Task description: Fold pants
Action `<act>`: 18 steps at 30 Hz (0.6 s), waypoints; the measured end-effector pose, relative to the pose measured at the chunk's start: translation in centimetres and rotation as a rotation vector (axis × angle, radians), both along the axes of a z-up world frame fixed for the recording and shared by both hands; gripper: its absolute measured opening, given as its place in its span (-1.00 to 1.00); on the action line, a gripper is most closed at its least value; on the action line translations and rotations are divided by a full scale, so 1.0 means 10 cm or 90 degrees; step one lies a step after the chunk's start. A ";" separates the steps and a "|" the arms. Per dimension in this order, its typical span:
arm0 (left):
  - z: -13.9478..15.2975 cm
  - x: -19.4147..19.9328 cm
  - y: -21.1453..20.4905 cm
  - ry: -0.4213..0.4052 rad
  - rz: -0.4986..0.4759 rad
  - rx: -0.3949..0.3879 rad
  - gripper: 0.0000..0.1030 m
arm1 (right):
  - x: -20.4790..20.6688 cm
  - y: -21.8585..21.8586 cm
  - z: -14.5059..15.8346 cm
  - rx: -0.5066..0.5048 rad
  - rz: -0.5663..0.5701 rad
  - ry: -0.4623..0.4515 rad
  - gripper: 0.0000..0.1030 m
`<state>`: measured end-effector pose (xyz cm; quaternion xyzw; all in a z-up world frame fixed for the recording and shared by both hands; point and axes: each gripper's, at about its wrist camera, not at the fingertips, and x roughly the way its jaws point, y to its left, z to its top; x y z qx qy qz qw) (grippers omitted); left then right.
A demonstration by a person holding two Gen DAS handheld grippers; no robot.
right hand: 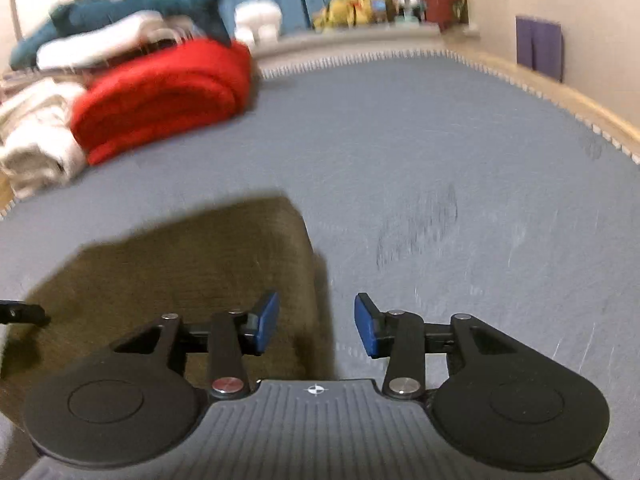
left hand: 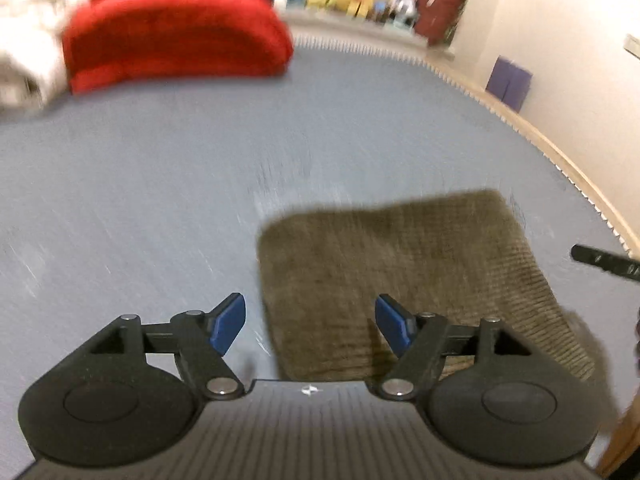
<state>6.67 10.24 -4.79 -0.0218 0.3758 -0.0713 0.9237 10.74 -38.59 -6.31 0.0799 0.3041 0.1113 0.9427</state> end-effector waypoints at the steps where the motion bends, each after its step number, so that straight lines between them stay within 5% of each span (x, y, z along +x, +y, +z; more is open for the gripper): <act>1: 0.07 -0.05 -0.02 -0.020 -0.010 0.005 0.49 | -0.06 0.01 0.04 0.002 0.016 -0.017 0.02; 5: 0.14 -0.19 -0.14 -0.037 -0.106 -0.027 0.31 | -0.27 0.20 0.10 -0.012 0.106 -0.059 0.05; 8: 0.00 -0.31 -0.36 -0.021 -0.222 0.026 0.08 | -0.45 0.35 0.10 -0.031 0.210 -0.085 0.05; 10: -0.28 -0.32 -0.52 0.063 -0.297 0.077 0.08 | -0.52 0.46 0.02 -0.069 0.269 -0.054 0.05; 13: -0.51 -0.42 -0.69 0.086 -0.343 0.176 0.09 | -0.51 0.59 -0.33 -0.168 0.352 0.074 0.01; 15: -0.45 -0.38 -0.71 0.105 -0.348 0.173 0.09 | -0.61 0.63 -0.36 -0.220 0.376 0.040 0.02; 18: -0.22 -0.21 -0.62 0.076 -0.308 0.132 0.06 | -0.49 0.54 -0.26 -0.177 0.356 0.053 0.01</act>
